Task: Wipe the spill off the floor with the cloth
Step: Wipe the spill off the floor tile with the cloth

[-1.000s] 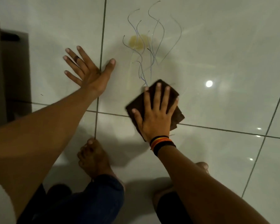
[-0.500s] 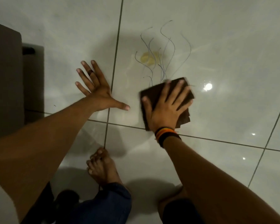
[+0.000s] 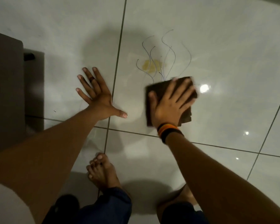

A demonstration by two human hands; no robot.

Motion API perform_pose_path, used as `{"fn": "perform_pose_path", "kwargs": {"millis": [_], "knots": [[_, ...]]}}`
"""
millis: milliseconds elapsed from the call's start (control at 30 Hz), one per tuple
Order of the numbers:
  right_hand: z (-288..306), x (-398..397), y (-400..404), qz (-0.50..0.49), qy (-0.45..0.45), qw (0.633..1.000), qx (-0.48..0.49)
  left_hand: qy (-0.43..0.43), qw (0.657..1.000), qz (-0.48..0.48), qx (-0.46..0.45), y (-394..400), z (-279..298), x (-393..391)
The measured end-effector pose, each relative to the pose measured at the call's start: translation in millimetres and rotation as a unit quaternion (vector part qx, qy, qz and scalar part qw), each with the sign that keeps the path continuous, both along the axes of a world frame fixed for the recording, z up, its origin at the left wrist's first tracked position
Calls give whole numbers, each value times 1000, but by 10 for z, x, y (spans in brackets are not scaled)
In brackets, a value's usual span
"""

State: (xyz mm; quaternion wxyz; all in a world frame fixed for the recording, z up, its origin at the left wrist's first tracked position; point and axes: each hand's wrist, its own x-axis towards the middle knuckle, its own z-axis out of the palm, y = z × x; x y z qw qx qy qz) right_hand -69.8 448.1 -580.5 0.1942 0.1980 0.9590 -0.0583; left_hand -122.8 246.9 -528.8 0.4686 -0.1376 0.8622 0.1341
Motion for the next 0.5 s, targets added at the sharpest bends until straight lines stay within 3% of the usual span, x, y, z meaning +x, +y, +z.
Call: {"fn": "perform_pose_path", "kwargs": {"millis": [67, 133, 233, 333, 400, 433, 500], "knots": [[100, 370, 20, 149, -23, 988, -24, -4, 1000, -4, -1, 14, 28, -14], [141, 670, 278, 163, -43, 985, -20, -9, 1000, -3, -5, 21, 44, -20], [133, 626, 586, 13, -55, 998, 13, -6, 1000, 4, -7, 24, 43, -23], [10, -13, 430, -184, -17, 983, 8, 9, 1000, 5, -2, 5, 16, -8], [-42, -427, 119, -220, 1, 975, 5, 8, 1000, 2, -3, -6, -9, -9], [-50, -522, -50, -173, 4, 985, 8, 8, 1000, 2, -4, -8, -9, -11], [-8, -411, -285, 22, 11, 1000, -5, 10, 1000, 5, -3, 6, 0, -22]]}}
